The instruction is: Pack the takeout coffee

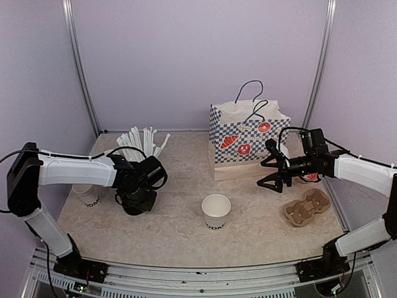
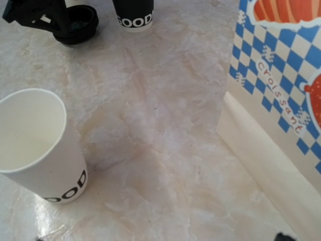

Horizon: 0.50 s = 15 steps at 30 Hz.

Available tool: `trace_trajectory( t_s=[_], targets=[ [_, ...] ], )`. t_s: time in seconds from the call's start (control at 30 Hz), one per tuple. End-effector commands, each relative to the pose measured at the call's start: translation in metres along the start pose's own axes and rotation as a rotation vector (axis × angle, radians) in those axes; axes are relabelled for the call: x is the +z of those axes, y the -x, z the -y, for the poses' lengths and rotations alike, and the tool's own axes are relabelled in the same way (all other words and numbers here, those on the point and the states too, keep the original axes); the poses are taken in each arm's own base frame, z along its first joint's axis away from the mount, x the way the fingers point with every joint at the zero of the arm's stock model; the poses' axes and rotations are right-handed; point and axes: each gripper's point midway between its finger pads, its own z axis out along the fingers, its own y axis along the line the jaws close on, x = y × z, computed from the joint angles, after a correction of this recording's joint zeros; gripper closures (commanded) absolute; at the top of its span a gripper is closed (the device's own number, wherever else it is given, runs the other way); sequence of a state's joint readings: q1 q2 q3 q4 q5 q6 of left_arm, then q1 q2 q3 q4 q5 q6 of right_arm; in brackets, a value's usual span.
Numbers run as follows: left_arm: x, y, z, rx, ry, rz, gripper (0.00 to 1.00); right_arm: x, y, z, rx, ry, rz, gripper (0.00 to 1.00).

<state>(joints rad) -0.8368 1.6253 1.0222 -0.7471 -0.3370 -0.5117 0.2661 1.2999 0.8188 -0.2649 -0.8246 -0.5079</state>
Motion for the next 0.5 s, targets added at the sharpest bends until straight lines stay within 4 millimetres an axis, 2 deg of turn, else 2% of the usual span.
trace_trajectory(
  t_s=[0.0,0.23,0.47],
  targets=[
    [0.008,-0.003,-0.002,0.001,0.014,-0.009,0.78,0.001,-0.005,0.000,0.014,0.009,-0.010,0.02],
    [0.018,-0.010,-0.004,0.016,0.025,-0.040,0.80,0.002,-0.007,0.000,0.017,0.012,-0.012,0.02],
    [0.021,-0.011,-0.004,0.022,0.032,-0.046,0.88,0.002,-0.008,0.000,0.020,0.014,-0.015,0.02]
  ],
)
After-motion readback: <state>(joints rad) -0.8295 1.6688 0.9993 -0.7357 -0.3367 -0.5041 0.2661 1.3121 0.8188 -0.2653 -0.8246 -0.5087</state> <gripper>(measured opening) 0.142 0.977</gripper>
